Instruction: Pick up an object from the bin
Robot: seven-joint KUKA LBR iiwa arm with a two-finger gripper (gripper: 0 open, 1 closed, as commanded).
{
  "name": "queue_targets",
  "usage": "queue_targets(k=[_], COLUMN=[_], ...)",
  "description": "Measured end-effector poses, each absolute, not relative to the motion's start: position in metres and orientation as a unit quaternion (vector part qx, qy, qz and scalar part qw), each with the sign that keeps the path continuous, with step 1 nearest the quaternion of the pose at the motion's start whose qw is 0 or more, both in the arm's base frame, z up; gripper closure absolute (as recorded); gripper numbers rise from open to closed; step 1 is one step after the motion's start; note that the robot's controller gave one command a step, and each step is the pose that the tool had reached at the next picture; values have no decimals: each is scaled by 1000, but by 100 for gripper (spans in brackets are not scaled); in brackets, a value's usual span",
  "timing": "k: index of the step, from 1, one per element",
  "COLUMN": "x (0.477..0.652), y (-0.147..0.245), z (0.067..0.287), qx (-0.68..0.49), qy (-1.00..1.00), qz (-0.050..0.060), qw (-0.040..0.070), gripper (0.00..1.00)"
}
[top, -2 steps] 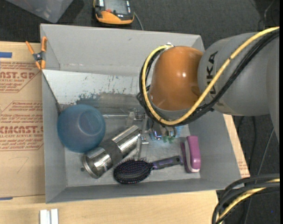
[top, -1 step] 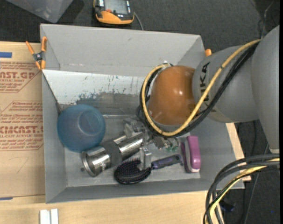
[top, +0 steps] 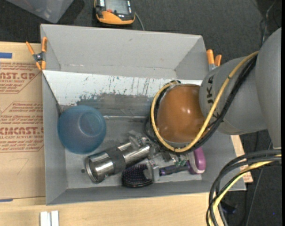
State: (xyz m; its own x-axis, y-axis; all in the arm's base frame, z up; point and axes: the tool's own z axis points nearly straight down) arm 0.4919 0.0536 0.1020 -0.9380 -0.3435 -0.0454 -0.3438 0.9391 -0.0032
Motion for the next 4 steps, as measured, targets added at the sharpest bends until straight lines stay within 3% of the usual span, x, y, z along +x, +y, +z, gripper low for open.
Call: queue_targets(k=[1,2,3,4], x=[512,503,503,502], y=[71,63,63,62], z=[91,107,107,104], qx=[-144,-145,-145,-140], qy=[989,989,989,990], qz=[0,0,0,3], qw=[35,18,18,27], gripper=[0,100,100,100])
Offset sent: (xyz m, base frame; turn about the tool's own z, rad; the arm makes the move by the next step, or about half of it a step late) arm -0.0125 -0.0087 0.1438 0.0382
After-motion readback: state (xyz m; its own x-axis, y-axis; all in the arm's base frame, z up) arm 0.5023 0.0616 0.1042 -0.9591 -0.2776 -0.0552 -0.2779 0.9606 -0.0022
